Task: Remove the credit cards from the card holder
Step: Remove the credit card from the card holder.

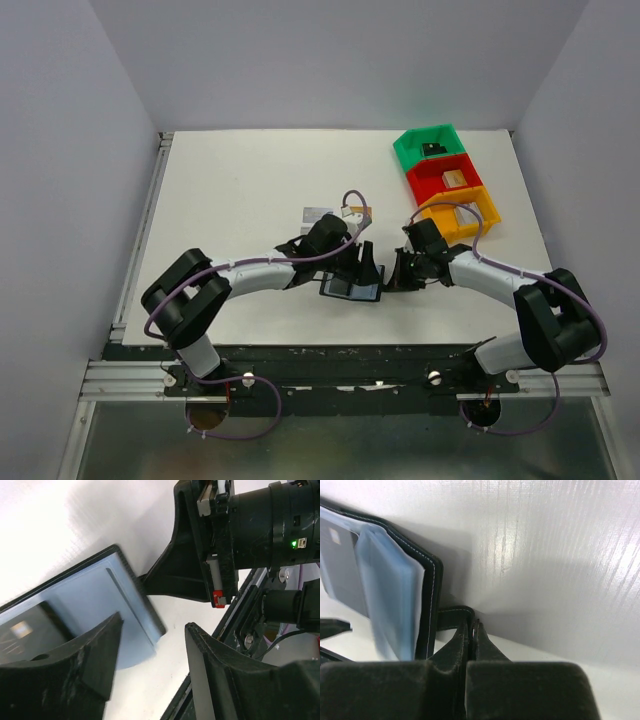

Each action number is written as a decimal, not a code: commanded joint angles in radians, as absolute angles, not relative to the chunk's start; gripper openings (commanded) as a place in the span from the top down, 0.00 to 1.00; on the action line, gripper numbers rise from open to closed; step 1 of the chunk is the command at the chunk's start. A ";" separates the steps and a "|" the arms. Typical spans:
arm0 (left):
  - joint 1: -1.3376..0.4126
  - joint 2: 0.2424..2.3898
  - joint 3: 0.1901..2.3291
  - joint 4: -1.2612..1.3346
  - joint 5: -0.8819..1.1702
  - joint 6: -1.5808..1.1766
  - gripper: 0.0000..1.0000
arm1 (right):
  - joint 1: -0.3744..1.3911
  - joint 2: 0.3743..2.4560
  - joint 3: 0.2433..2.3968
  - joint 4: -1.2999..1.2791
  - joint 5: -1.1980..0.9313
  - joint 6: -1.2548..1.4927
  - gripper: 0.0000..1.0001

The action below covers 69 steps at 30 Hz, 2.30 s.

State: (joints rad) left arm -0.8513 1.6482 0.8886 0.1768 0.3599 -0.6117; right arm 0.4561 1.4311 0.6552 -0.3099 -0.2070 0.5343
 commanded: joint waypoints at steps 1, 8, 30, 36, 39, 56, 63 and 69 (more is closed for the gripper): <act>-0.868 1.690 0.925 0.161 0.400 -0.586 0.35 | 0.456 1.407 0.655 -0.350 -0.186 0.537 1.00; -0.868 1.669 0.902 0.129 0.321 -0.586 0.35 | 0.454 1.410 0.657 -0.354 -0.183 0.535 1.00; -0.805 1.367 0.655 0.077 -0.023 -0.678 0.35 | 0.456 1.474 0.776 -0.456 -0.140 0.474 0.67; -0.798 1.335 0.640 0.080 -0.018 -0.683 0.35 | 0.456 1.434 0.799 -0.505 -0.103 0.471 0.55; -0.789 1.316 0.637 0.081 -0.006 -0.680 0.35 | 0.456 1.381 0.828 -0.552 -0.078 0.454 0.49; -0.721 1.428 0.693 0.074 0.086 -0.756 0.68 | 0.462 1.382 0.701 0.026 -0.652 0.577 0.87; -0.722 1.491 0.695 0.094 0.087 -0.769 0.83 | 0.483 1.518 0.703 0.127 -0.689 0.626 0.80; -0.721 1.522 0.696 0.115 0.092 -0.767 0.86 | 0.494 1.591 0.704 0.152 -0.686 0.635 0.80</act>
